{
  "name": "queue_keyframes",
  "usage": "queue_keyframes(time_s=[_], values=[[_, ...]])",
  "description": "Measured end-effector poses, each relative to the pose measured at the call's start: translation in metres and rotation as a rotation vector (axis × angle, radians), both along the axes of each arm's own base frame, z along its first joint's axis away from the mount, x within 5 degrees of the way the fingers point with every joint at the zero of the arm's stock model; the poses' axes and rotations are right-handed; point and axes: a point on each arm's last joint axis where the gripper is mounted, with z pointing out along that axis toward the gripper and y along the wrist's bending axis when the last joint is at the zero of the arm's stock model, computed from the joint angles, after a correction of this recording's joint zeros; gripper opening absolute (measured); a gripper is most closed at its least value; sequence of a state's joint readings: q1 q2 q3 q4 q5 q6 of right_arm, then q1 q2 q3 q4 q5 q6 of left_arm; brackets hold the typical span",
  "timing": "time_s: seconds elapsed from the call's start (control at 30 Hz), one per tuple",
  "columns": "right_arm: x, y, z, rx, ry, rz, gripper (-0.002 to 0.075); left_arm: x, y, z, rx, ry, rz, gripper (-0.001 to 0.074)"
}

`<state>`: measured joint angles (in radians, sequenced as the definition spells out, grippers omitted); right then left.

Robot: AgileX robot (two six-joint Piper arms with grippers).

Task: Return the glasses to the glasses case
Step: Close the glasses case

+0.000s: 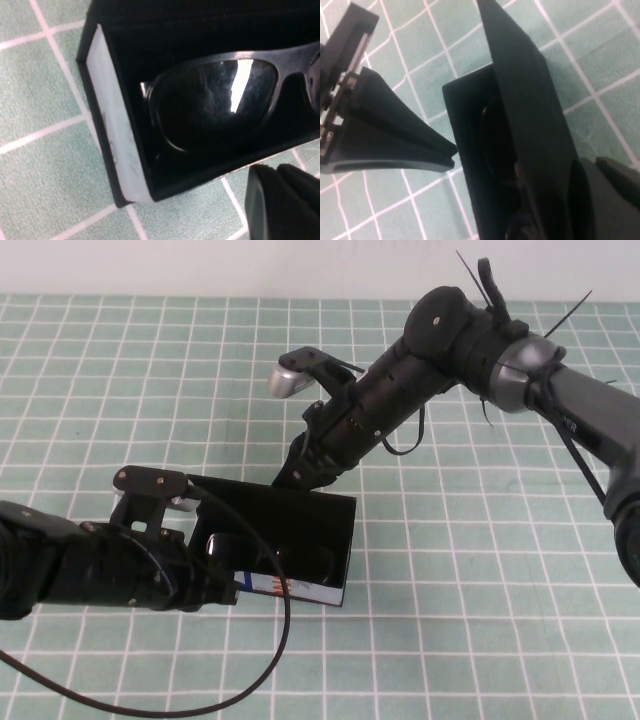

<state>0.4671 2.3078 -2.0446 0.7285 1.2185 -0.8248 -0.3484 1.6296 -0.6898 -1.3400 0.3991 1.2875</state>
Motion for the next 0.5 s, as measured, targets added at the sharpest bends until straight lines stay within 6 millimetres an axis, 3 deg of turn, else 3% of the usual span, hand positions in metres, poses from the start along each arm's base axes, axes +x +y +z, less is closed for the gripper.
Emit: queue_keyframes(time_s=[0.23,0.5], values=[[-0.001,0.003,0.001,0.028,0.018,-0.004,-0.0011,0.000,0.000,0.000,0.003,-0.004,0.001,-0.0001],[-0.026,0.032,-0.006,-0.012,0.018,0.082,-0.0012,0.001,0.001,0.000,0.007,-0.007,0.004,-0.0001]])
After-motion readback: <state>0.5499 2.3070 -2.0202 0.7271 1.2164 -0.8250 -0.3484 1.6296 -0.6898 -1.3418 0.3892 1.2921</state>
